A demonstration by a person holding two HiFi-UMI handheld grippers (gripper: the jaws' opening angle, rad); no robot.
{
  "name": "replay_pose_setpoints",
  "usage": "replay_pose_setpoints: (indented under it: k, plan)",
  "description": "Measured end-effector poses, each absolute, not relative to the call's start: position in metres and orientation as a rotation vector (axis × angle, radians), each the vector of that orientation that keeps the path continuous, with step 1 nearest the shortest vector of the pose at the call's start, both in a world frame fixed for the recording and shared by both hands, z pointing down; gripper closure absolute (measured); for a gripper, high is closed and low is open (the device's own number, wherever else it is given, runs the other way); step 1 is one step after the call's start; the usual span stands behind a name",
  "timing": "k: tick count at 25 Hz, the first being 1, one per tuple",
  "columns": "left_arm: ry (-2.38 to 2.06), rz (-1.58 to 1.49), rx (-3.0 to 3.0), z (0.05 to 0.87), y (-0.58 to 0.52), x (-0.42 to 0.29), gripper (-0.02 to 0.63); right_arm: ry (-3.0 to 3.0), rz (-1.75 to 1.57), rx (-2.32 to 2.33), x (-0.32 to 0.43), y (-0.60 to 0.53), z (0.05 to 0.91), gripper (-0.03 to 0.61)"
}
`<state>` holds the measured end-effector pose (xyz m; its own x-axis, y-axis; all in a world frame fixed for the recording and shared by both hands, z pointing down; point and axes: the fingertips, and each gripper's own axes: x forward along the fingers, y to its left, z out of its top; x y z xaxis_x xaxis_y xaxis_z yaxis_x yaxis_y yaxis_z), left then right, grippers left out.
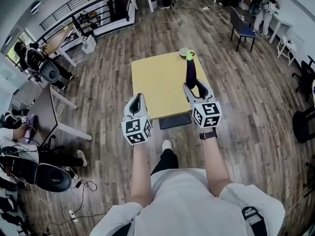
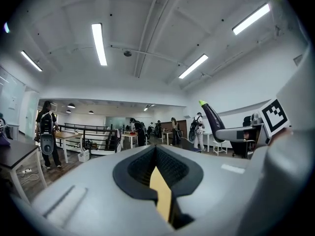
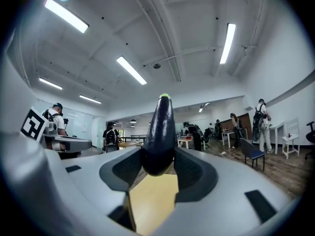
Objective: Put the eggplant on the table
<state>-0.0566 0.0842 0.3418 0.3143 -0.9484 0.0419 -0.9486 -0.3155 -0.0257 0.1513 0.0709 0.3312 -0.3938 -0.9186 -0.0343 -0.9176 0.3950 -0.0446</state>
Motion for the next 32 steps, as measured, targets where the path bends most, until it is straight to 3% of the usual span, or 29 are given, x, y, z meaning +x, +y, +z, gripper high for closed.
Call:
replay_pose_setpoints:
  k: [13, 26, 32]
  plan:
    - [-1.753, -0.035, 2.612, 0.315, -0.086, -0.064, 0.603, 2.557, -0.066, -1.784, 0.127, -0.087, 0.317, 0.375]
    - [-1.655, -0.017, 2.514, 0.361, -0.196, -0.124, 0.604, 2.581, -0.067, -1.822, 0.068, -0.186, 0.343, 0.376]
    - [-1.591, 0.076, 2.493, 0.4, -0.223, -0.11, 0.603, 2.642, -0.138, -1.842, 0.066, -0.213, 0.377, 0.376]
